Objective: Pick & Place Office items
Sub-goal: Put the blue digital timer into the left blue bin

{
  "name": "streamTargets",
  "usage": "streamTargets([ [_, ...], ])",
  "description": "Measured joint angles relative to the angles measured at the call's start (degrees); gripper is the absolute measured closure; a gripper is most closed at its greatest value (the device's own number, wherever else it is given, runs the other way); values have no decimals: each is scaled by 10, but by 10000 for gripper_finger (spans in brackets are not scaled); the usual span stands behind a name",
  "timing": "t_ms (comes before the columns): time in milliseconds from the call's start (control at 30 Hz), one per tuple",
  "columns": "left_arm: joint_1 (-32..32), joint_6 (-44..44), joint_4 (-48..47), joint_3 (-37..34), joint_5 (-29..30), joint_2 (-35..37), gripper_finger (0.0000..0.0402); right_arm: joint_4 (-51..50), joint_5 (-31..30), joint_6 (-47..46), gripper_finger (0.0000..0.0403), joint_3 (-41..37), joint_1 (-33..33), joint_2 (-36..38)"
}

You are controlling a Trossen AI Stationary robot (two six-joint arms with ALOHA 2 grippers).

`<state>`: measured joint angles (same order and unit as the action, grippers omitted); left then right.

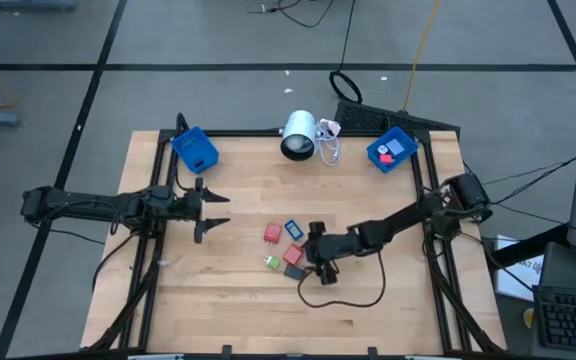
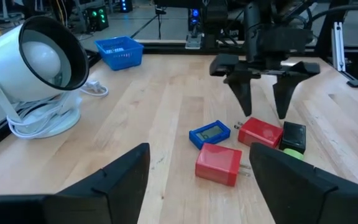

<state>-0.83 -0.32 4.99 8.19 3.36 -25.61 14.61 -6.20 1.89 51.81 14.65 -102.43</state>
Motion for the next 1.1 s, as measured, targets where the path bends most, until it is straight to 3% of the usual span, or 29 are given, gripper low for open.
streamTargets([
  [200, 0, 0, 0, 0, 0, 0, 137, 29, 37, 77, 128, 0, -36, 0],
  [467, 0, 0, 0, 0, 0, 0, 146, 70, 122, 73, 130, -1, -69, -38],
  [633, 0, 0, 0, 0, 0, 0, 140, 94, 129, 97, 130, -1, -68, -71],
  [1100, 0, 0, 0, 0, 0, 0, 120, 66, 137, 100, 149, 0, -57, -47],
])
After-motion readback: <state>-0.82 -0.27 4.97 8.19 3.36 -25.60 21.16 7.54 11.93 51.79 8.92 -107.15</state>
